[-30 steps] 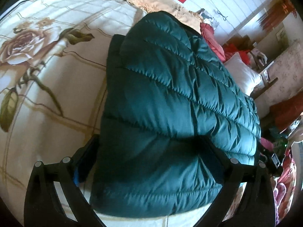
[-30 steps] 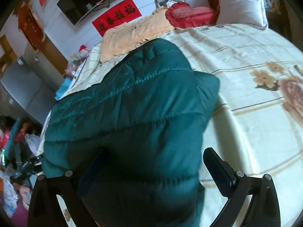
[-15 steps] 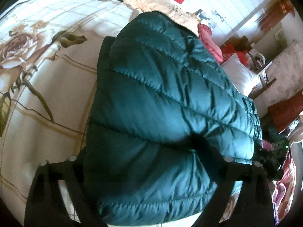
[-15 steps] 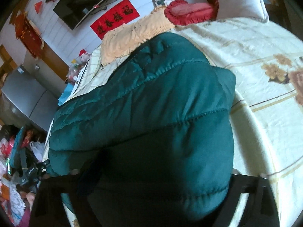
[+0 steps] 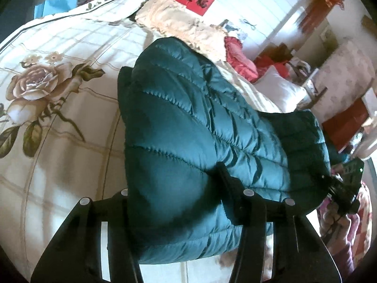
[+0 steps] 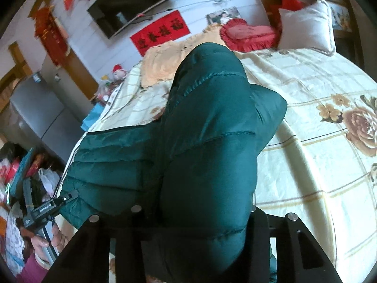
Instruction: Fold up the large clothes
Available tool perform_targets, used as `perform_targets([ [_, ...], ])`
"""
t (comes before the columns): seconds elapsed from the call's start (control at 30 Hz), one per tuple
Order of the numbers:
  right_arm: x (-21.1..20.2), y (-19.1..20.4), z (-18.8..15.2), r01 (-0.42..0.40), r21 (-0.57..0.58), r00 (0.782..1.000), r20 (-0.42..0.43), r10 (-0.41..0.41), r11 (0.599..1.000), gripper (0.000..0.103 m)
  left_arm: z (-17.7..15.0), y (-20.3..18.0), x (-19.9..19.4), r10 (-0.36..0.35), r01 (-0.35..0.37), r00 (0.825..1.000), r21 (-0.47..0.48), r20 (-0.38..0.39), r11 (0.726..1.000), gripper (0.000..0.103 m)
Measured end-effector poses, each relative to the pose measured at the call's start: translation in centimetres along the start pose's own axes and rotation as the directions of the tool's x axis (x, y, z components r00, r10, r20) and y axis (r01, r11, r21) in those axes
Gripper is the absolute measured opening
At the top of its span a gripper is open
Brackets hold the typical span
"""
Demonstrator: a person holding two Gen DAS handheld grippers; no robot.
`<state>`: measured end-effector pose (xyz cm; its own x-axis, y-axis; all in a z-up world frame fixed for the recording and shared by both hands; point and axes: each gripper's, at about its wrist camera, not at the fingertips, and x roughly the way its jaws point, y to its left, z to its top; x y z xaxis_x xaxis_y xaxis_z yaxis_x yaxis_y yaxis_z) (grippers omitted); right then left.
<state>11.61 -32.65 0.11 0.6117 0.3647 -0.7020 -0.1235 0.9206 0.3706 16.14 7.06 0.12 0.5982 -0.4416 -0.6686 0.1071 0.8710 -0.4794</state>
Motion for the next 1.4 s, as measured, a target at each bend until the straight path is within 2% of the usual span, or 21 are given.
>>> perform_targets([
  [0.17,-2.4,0.6,-2.3,-0.031,-0.003,0.999,-0.017,0.031,1.000,0.041,-2.8,-0.4,-2.6,-0.002,0.002,1.000,0.021,-0.020,1.000,0.048],
  [0.33,-3.2,-1.3,-4.8,-0.025,0.055,0.999,-0.041,0.027,0.998,0.043,-5.6,0.3,-3.1,0.035,-0.034,0.998,0.024,-0.045,0.999,0.049],
  [0.37,-3.2,-1.9,-5.0,-0.015,0.073,0.999,-0.044,0.019,0.997,0.045,-5.8,0.6,-2.9,0.040,-0.039,0.998,0.015,-0.050,0.999,0.053],
  [0.4,-2.8,-2.7,-5.3,0.009,0.092,0.998,-0.055,-0.004,0.996,0.053,-6.0,1.0,-2.6,0.047,-0.047,0.997,0.000,-0.055,0.999,0.056],
  [0.43,-2.1,-3.7,-5.5,0.072,0.102,0.995,-0.074,-0.065,0.992,0.061,-6.1,1.4,-2.3,0.056,-0.057,0.997,-0.019,-0.060,0.998,0.065],
  [0.47,-1.8,-4.4,-5.7,0.112,0.119,0.991,-0.081,-0.102,0.987,0.064,-6.2,1.7,-2.1,0.061,-0.063,0.996,-0.039,-0.060,0.997,0.067],
  [0.53,-1.3,-5.8,-6.0,0.106,0.174,0.992,-0.080,-0.094,0.979,0.074,-6.4,2.0,-2.2,0.086,-0.090,0.995,-0.064,-0.056,0.994,0.077],
  [0.6,-1.5,-6.1,-6.1,0.109,0.189,0.993,-0.066,-0.098,0.976,0.075,-6.5,1.7,-2.7,0.125,-0.127,0.991,-0.054,-0.045,0.990,0.079],
  [0.73,-3.0,-4.8,-6.0,0.175,0.134,0.984,-0.028,-0.173,0.975,0.075,-6.9,-0.1,-4.5,0.243,-0.244,0.970,0.018,0.007,0.970,0.079],
  [0.9,-5.9,-2.1,-6.4,0.251,0.060,0.966,0.041,-0.254,0.966,0.075,-7.6,-2.6,-6.9,0.309,-0.319,0.943,0.072,0.122,0.945,0.079],
  [0.97,-7.1,-0.8,-6.8,0.247,0.034,0.966,0.077,-0.249,0.968,0.075,-8.0,-3.7,-7.6,0.335,-0.353,0.928,0.095,0.161,0.931,0.079],
  [1.03,-7.8,0.8,-7.3,0.241,0.002,0.966,0.100,-0.240,0.971,0.075,-8.4,-4.5,-7.9,0.345,-0.367,0.920,0.105,0.185,0.924,0.079],
  [1.27,-7.9,7.0,-10.2,0.269,-0.134,0.959,0.124,-0.253,0.954,0.081,-9.9,-6.7,-8.0,0.361,-0.391,0.910,0.132,0.203,0.911,0.079],
  [1.4,-7.7,9.3,-12.0,0.258,-0.170,0.963,0.125,-0.238,0.951,0.083,-10.9,-8.0,-8.1,0.366,-0.401,0.904,0.142,0.221,0.905,0.079],
])
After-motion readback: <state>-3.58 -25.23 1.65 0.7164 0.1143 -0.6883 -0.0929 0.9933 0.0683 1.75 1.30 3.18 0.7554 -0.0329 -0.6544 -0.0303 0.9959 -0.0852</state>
